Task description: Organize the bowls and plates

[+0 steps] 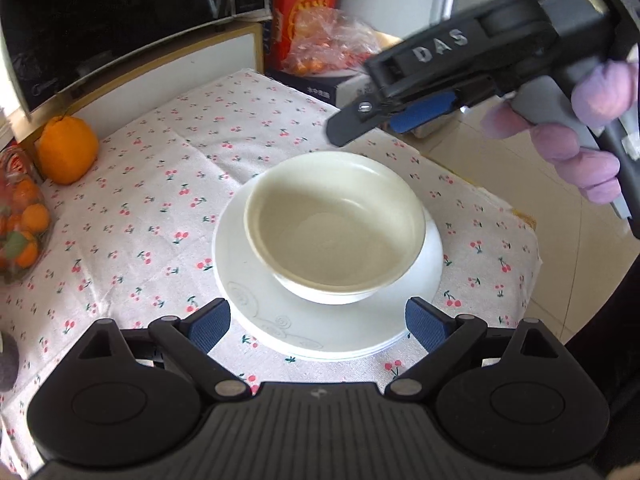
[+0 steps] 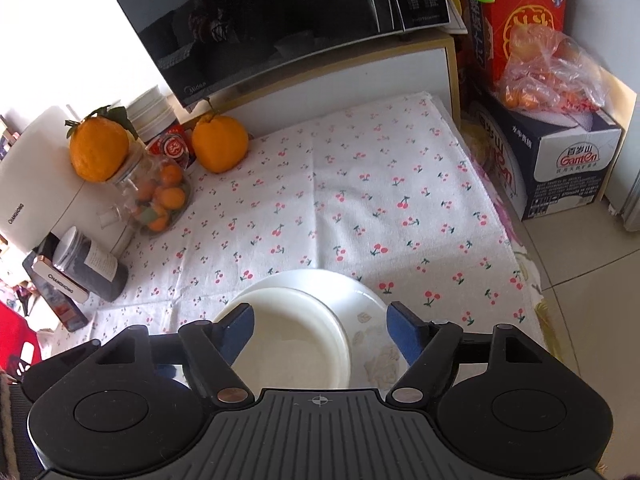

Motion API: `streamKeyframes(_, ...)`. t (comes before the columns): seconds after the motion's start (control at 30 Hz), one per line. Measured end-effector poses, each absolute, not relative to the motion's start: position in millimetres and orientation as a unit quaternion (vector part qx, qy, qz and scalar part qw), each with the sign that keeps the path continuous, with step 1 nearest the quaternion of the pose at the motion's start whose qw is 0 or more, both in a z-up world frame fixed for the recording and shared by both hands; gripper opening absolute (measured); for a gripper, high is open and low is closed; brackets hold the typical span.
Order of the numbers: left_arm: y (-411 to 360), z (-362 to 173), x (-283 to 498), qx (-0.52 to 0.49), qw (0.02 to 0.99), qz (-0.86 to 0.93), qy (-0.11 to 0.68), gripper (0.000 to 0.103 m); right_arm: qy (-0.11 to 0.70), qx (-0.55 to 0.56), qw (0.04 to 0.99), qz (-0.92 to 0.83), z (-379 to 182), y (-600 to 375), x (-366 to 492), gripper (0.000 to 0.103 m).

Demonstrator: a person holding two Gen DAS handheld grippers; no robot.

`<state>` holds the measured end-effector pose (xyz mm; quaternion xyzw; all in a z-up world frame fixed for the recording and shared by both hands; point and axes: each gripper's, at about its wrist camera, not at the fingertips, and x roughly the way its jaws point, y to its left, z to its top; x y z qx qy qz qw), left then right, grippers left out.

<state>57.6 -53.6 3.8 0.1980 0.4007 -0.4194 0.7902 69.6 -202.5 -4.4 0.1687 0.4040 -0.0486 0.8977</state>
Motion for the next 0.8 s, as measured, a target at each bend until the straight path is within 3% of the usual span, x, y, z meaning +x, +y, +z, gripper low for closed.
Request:
streamKeyframes(0.43, -28, 10, 38, 0.059, 0.860, -0.275, 0.425, 0.102, 0.383, 0.154, 0.906, -0.097, -6, -205, 10, 0.082)
streamKeyframes(0.5, -27, 9, 36, 0.051, 0.863, -0.257, 0.431, 0.102, 0.378, 0.154, 0.907, -0.104, -8, -203, -2, 0.088)
streamKeyframes(0.8, -33, -4, 17, 0.077, 0.872, -0.189, 0.445, 0.103, 0.379, 0.097, 0.913, -0.119, -25, -181, -25, 0.088)
